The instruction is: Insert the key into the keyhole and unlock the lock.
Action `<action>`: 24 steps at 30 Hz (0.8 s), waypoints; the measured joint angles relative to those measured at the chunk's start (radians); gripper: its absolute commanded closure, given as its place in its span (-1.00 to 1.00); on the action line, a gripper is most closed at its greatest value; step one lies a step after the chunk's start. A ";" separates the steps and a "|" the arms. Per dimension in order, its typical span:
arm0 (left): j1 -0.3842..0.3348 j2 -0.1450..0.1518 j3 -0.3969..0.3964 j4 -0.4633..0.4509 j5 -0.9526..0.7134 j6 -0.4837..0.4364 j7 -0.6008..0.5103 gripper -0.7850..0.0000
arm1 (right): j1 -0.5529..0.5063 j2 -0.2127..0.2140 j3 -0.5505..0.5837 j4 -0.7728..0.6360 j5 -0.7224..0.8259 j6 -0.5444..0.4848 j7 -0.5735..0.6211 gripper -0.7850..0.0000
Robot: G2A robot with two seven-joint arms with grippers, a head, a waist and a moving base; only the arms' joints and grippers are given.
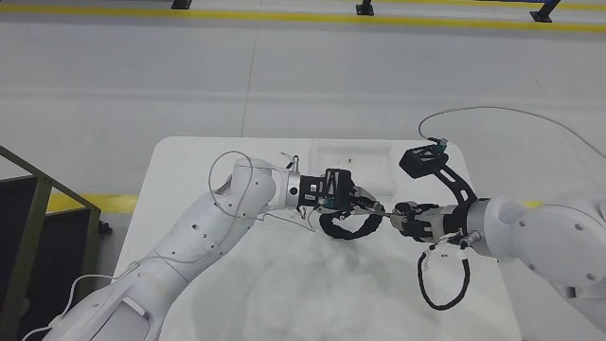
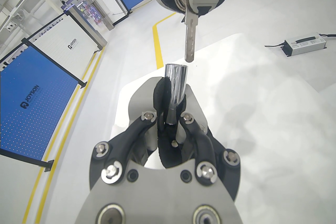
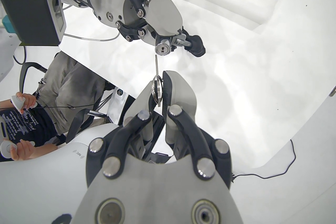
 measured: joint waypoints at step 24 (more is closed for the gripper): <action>0.001 -0.007 -0.003 0.012 0.011 -0.010 0.014 1.00 | -0.001 -0.008 0.017 0.000 0.004 0.032 -0.026 1.00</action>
